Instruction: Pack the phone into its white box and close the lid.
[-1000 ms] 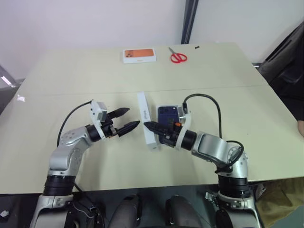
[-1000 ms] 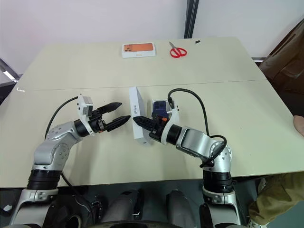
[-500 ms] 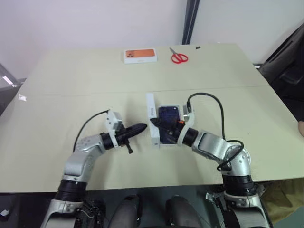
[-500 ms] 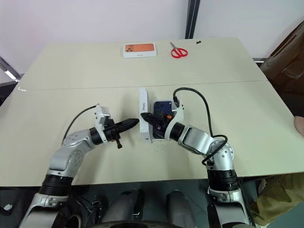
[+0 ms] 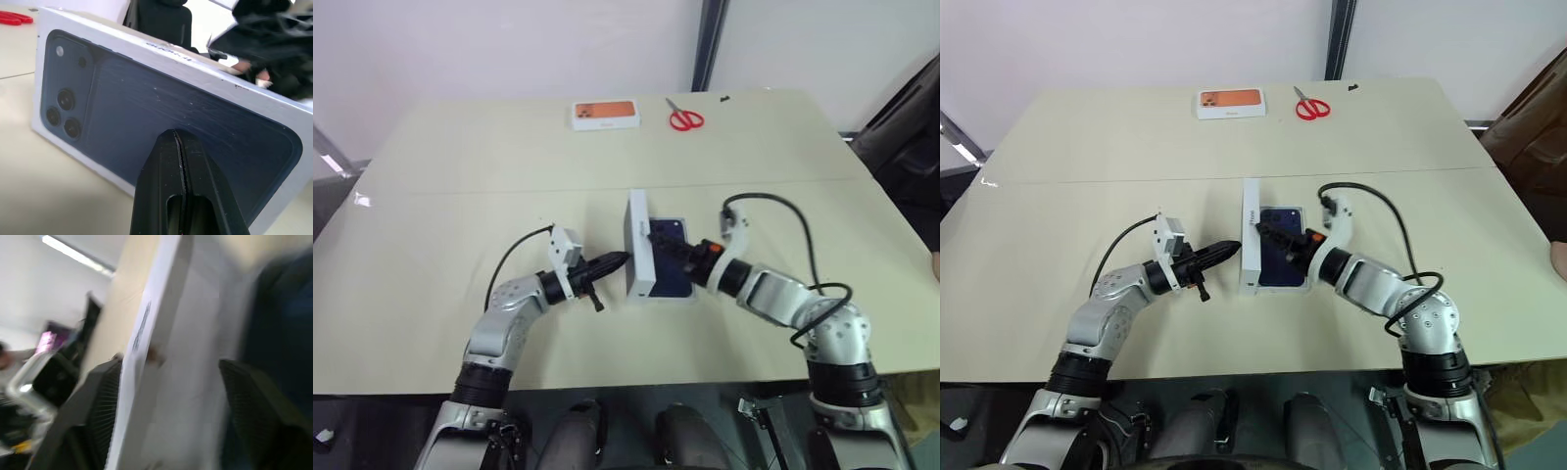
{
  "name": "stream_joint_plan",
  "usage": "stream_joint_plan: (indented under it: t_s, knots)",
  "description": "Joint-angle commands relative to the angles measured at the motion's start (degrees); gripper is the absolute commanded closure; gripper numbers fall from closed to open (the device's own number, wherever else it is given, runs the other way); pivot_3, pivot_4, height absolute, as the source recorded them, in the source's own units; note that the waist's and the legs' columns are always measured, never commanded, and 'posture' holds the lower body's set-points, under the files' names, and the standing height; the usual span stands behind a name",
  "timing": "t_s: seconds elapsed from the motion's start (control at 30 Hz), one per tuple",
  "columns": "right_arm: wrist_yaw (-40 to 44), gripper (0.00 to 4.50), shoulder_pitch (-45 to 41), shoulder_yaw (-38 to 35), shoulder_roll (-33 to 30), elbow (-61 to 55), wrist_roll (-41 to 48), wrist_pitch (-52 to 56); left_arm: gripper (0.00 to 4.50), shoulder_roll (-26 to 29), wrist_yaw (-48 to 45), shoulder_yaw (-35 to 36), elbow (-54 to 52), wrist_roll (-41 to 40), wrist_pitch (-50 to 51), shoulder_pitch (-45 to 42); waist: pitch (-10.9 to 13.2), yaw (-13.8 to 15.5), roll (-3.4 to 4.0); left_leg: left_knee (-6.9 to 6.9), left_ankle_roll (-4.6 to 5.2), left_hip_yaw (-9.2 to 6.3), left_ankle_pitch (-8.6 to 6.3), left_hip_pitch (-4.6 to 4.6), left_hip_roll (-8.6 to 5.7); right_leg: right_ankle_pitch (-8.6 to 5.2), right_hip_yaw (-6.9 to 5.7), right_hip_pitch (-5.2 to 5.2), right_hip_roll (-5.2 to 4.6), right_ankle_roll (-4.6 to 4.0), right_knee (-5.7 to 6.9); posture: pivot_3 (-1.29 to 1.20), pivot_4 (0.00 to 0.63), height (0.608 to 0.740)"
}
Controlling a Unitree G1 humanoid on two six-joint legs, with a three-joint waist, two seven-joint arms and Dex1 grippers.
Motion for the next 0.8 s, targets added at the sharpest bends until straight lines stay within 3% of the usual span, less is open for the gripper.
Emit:
stream_joint_plan:
  t_s: [0.03,0.13,0.2,0.4,0.57,0.67,0.8]
  knots:
    - [6.4,1.18,-1.0,-3.5,-5.1,-2.4,-9.4,-4.6,4.5,-1.4,0.3,-1.4,0.7,1.0,-1.7,-1.9,0.0,0.3,0.0,0.03,0.02,0.01,-0.01,0.0,-0.01,0.0,0.0,0.02,0.0,0.0,0.0,0.0,0.15,0.734]
    - [14.1,1.18,-0.2,2.0,-12.2,-2.9,-26.7,-11.4,4.5,-2.4,0.5,-1.9,2.8,1.7,-2.4,-3.3,0.0,0.2,0.0,0.05,0.03,0.02,-0.02,0.0,-0.02,0.0,0.0,0.03,0.0,0.01,-0.01,0.0,0.15,0.734]
    - [19.2,1.18,1.5,9.5,-18.0,-2.6,-41.2,-18.0,4.5,-2.7,0.5,-2.2,3.5,2.0,-2.5,-4.1,0.0,0.2,-0.01,0.04,0.03,0.04,-0.02,0.0,0.0,0.0,-0.01,0.02,0.03,0.01,0.0,0.0,0.15,0.734]
    - [24.8,1.18,3.1,13.3,-16.7,-0.5,-53.9,-24.9,4.5,-1.4,1.0,-1.7,3.4,2.8,-1.4,-5.2,0.0,-0.1,-0.02,0.04,0.0,0.05,0.0,0.01,0.05,0.0,0.03,0.0,0.07,0.01,0.02,0.0,0.15,0.734]
    - [29.2,1.18,2.4,13.6,-13.8,-0.1,-57.6,-26.3,4.5,3.1,2.8,-0.2,4.2,4.5,0.9,-5.4,0.0,0.2,-0.03,0.07,-0.01,0.01,0.0,0.01,0.04,0.0,0.02,0.02,0.06,0.01,0.01,0.0,0.15,0.734]
    - [30.3,2.01,2.1,12.4,-12.2,1.1,-58.8,-26.2,4.5,4.8,3.7,1.3,5.0,3.3,4.0,-5.5,0.0,0.2,-0.03,0.07,-0.02,0.0,0.01,0.01,0.03,0.0,0.01,0.02,0.05,0.01,0.01,0.0,0.15,0.734]
    - [31.8,3.94,2.8,14.2,-12.4,1.8,-64.6,-27.6,4.5,5.5,4.6,1.2,5.8,4.2,5.9,-5.6,0.0,0.4,-0.03,0.08,-0.03,-0.01,0.02,0.01,0.0,0.0,0.0,0.01,0.01,0.01,0.01,0.0,0.15,0.734]
